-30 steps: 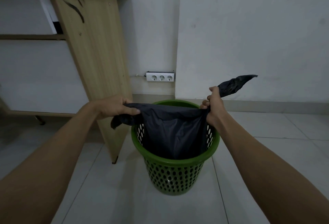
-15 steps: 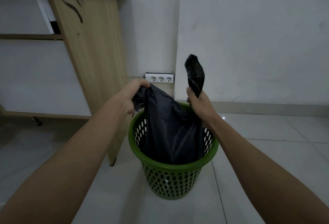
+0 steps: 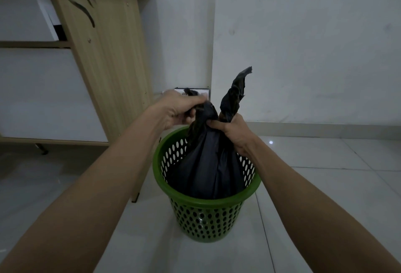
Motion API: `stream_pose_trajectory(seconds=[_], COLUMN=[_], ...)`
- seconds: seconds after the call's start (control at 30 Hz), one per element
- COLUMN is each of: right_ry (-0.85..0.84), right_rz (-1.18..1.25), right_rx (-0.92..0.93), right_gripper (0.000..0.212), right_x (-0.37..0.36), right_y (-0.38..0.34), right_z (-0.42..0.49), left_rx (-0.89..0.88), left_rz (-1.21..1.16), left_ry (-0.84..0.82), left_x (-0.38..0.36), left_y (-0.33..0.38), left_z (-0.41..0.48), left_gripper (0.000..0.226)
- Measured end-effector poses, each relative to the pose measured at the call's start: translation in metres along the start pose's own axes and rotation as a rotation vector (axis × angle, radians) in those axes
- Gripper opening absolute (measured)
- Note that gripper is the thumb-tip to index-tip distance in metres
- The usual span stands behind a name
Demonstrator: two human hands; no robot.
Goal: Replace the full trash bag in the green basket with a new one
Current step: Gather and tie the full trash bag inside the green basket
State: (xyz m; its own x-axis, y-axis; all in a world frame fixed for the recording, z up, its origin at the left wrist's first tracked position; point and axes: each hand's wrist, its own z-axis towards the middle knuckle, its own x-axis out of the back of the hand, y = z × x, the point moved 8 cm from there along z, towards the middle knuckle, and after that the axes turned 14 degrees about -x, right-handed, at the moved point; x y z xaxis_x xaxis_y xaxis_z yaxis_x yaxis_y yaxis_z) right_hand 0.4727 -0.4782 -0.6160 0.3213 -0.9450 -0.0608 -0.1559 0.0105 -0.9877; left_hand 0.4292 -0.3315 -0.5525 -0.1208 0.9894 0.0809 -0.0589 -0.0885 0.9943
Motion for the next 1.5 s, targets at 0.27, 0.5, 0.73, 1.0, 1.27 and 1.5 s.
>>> stream_pose_trajectory(seconds=[0.27,0.5,0.73,1.0,1.27,1.5], right_ry=[-0.022,-0.038,-0.262,-0.001,0.109,0.191], right_rz=[0.148,0.156,0.403,0.695,0.718,0.632], right_rx=[-0.066,-0.077,-0.222,-0.252,-0.108,-0.129], right_gripper=[0.027,0.029,0.037,0.036,0.008,0.013], right_x=[0.001,-0.009,-0.005,0.05,0.058,0.05], right_y=[0.01,0.012,0.009,0.024,0.031,0.033], right_z=[0.008,0.006,-0.012,-0.005,-0.009,-0.012], left_rx=[-0.344,-0.346,-0.196,0.051,-0.006,0.009], left_rz=[-0.064,0.361,0.026,-0.563,-0.44,-0.877], left_ry=[0.063,-0.165,0.102,0.279,0.341,0.269], left_x=[0.03,-0.032,-0.035,0.002,0.005,-0.028], left_y=[-0.038,-0.069,-0.089,-0.114,-0.107,-0.084], left_z=[-0.008,0.004,0.011,0.004,-0.002,-0.016], left_gripper=[0.098,0.056,0.046,0.045,0.037,0.039])
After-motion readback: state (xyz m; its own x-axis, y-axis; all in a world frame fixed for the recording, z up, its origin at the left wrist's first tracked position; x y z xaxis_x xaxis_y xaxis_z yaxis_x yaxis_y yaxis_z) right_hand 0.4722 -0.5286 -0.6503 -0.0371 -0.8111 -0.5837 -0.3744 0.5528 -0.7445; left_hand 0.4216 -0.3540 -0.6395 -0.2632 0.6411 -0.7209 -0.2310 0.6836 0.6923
